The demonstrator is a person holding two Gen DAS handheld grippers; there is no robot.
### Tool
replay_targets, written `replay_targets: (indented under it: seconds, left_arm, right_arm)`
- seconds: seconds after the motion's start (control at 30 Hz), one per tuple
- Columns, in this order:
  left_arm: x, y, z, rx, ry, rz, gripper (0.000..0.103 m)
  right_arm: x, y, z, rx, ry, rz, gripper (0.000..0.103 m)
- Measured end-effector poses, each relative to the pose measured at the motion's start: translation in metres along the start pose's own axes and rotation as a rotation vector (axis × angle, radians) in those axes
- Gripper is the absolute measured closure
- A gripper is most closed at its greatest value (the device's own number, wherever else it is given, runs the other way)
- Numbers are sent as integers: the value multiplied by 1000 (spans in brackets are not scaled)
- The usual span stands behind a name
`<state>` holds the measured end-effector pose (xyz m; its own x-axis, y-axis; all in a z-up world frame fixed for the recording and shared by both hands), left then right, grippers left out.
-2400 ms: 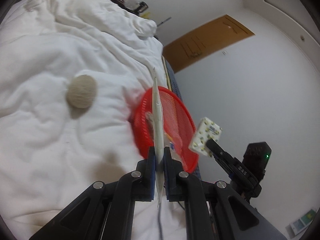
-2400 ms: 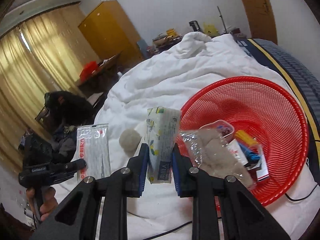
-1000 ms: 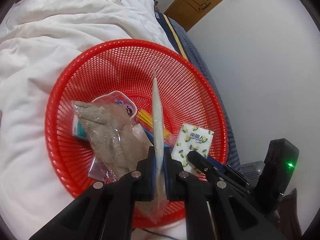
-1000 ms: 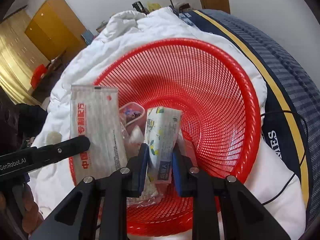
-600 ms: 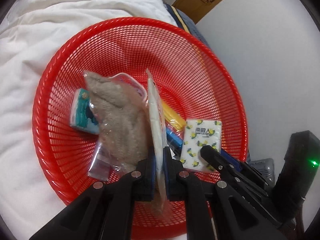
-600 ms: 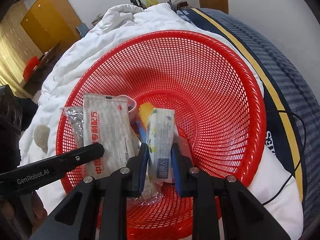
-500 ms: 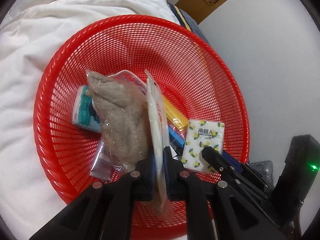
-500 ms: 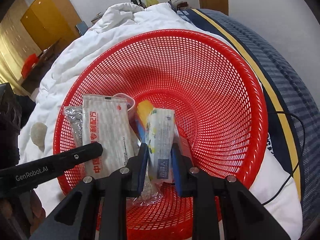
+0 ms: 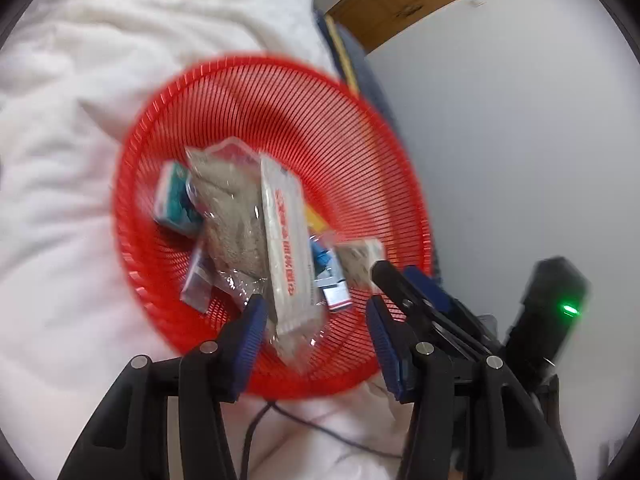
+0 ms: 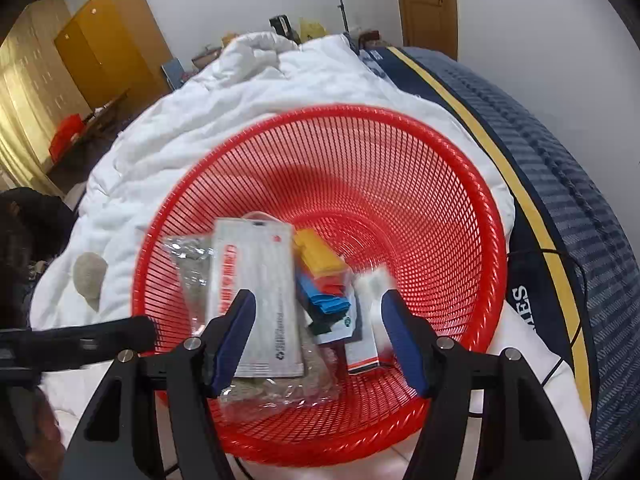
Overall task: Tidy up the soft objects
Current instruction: 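Release the packet from the left tool while the right tool drops the tissue pack into the basket, then move the left tool over the grey felt ball on the duvet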
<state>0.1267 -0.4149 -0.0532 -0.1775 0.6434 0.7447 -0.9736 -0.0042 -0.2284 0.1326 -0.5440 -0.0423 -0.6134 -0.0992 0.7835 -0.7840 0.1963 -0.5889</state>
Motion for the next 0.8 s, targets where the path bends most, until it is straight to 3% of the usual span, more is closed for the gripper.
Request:
replay_targets:
  seconds: [0.1, 0.27, 0.4, 0.47, 0.57, 0.67, 0.8]
  left_arm:
    - [39, 3, 5, -41, 33, 60, 41]
    - [110, 8, -25, -71, 4, 225, 37]
    - [165, 6, -93, 35, -31, 340, 37]
    - [188, 2, -128, 85, -75, 411, 37]
    - [215, -8, -169, 126, -170, 501, 37]
    - [215, -13, -204, 190, -195, 510, 37]
    - [194, -12, -226, 254, -155, 458, 37]
  right_arm:
    - [18, -4, -12, 6, -28, 57, 38]
    - [44, -4, -58, 61, -146, 134, 30]
    - [57, 7, -103, 140, -283, 135, 23]
    - [60, 14, -127, 174, -355, 111, 23]
    - [59, 24, -150, 212, -392, 87, 23]
    - [54, 36, -165, 251, -377, 65, 22]
    - [47, 47, -180, 279, -368, 36, 22]
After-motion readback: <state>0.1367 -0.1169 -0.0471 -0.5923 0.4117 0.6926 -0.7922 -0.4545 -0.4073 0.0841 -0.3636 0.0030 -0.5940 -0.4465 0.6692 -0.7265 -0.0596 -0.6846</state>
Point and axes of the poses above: each gripper's, at about its wrist camera, not at the fingertips, and x roughly against the way its jaws point, z to its right, y to its underside, the point moved 7 cm from there along -x, roughly the way its jaws point
